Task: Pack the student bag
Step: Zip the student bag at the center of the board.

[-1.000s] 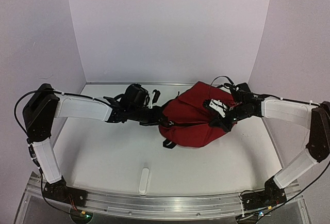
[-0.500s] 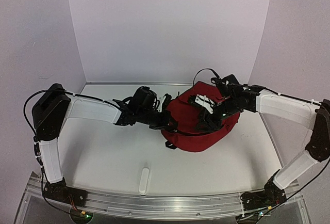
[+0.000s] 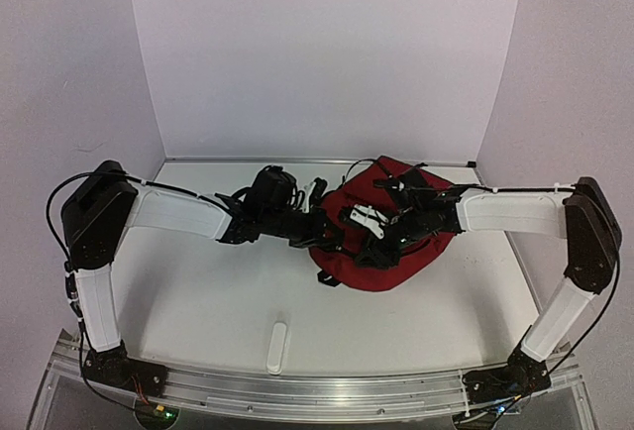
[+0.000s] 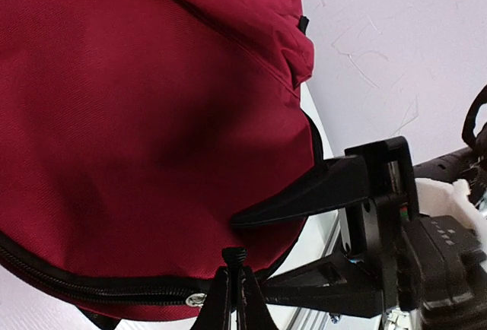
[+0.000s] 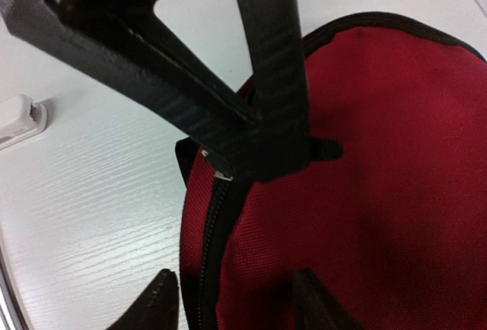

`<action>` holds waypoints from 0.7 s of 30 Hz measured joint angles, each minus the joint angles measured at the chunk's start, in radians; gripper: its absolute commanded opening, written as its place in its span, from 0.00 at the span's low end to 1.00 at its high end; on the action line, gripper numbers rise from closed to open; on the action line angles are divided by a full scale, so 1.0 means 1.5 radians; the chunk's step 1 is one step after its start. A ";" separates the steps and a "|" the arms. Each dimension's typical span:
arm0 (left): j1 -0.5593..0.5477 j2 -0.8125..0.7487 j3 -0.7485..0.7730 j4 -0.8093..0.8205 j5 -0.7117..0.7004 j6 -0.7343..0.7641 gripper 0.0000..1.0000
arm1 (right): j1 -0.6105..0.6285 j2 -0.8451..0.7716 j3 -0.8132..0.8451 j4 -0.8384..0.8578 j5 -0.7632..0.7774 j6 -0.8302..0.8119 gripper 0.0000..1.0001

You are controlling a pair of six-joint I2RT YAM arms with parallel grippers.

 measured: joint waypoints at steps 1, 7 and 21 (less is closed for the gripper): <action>0.002 0.001 -0.003 0.004 0.000 -0.004 0.00 | 0.001 0.002 -0.003 0.003 0.006 0.003 0.14; 0.027 0.013 -0.023 0.009 -0.025 -0.012 0.00 | 0.002 -0.008 -0.036 0.030 0.039 0.001 0.00; 0.096 0.049 -0.030 -0.032 -0.089 -0.008 0.00 | -0.021 -0.139 -0.140 0.031 0.089 -0.028 0.00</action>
